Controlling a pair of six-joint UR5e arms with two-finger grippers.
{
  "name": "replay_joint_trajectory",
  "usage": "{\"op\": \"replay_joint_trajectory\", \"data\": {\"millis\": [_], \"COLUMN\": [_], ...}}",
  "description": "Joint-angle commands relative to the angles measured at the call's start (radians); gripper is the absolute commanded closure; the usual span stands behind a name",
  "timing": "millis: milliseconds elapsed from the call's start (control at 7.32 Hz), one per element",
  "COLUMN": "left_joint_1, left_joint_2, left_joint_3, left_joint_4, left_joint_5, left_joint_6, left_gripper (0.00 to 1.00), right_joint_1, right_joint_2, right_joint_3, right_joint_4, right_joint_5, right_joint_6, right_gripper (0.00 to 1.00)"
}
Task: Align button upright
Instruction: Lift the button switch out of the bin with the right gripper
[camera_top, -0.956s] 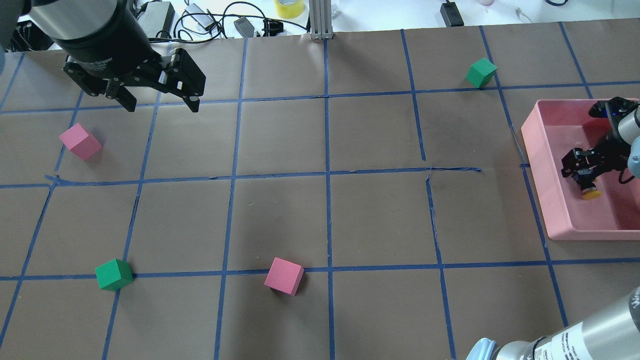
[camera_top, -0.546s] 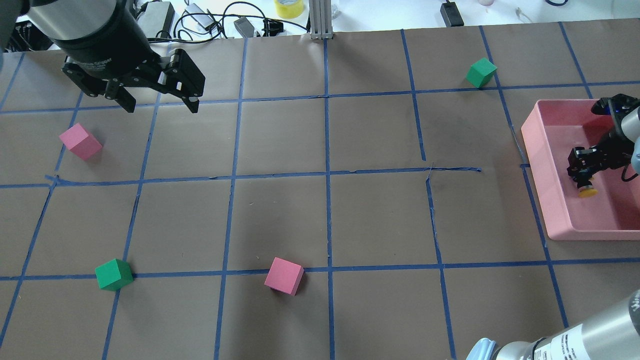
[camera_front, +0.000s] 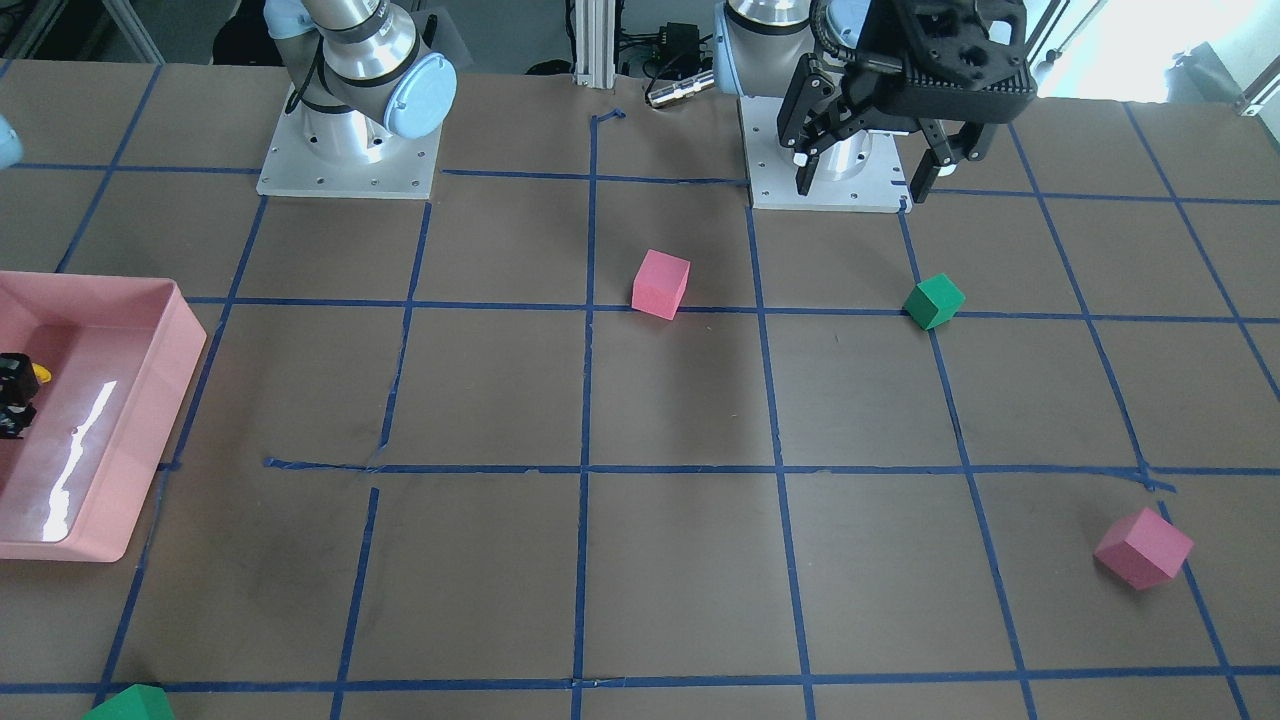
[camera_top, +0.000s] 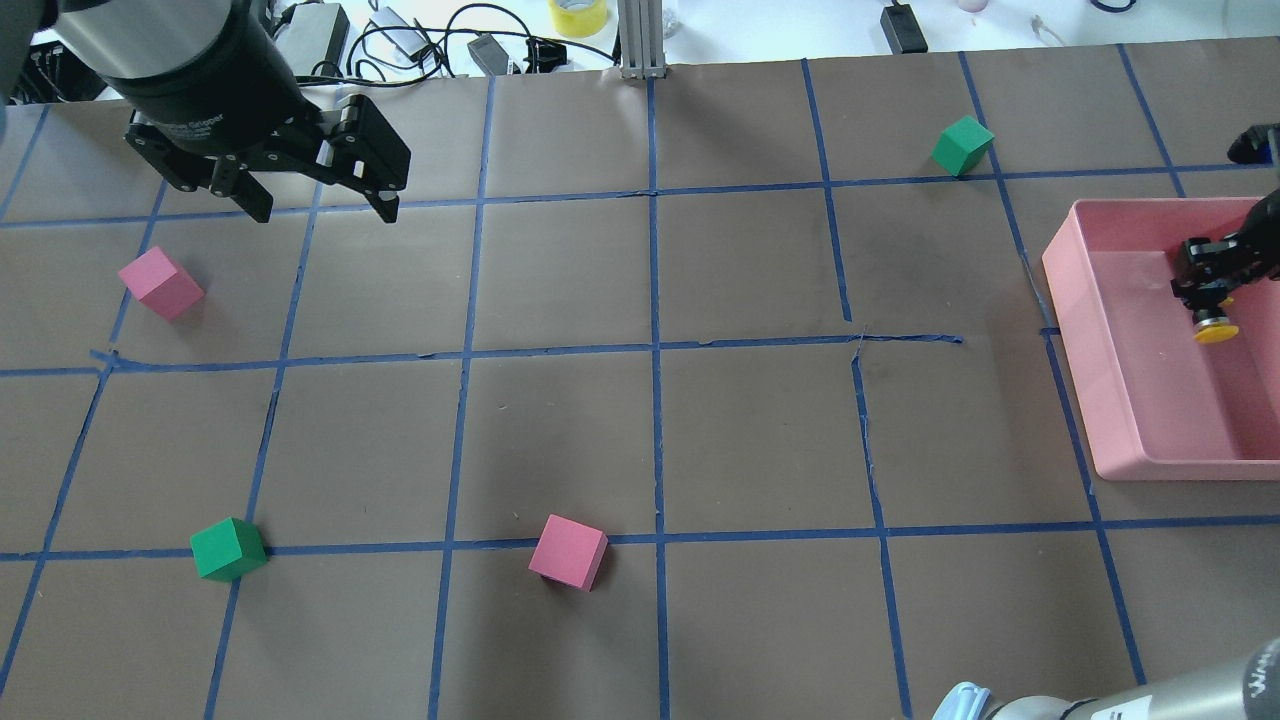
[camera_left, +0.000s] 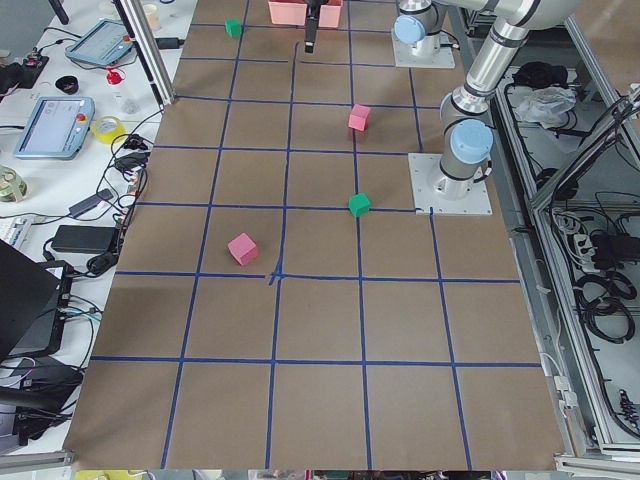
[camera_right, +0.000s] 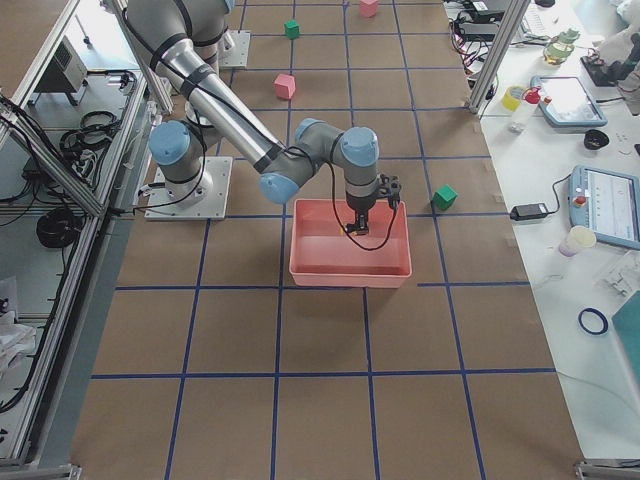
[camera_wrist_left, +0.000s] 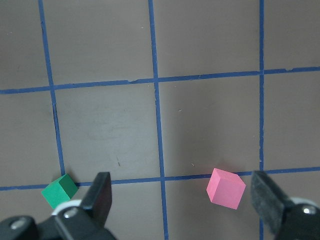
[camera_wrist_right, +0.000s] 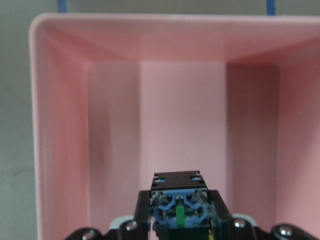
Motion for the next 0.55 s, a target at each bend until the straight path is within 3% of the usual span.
{"op": "replay_joint_trajectory", "data": {"millis": [0,137,410], "left_joint_1": [-0.001,-0.001,-0.001], "left_joint_2": [-0.002,-0.003,-0.020], "left_joint_3": [0.000,0.000,0.001], "left_joint_4": [0.006,0.009,0.024], "left_joint_5": [-0.002,-0.011,-0.008], "left_joint_6": [0.000,-0.020,-0.026], "left_gripper": [0.00,0.00,0.00], "right_joint_1": [0.102,0.165,0.297], "right_joint_2": [-0.019,-0.019,-0.022], "right_joint_3": [-0.234,-0.326,-0.382], "right_joint_4": [0.233,0.326,0.345], "right_joint_5": [-0.001,0.000,0.000], "right_joint_6": [0.003,0.005,0.058], "right_gripper": [1.00,1.00,1.00]}}
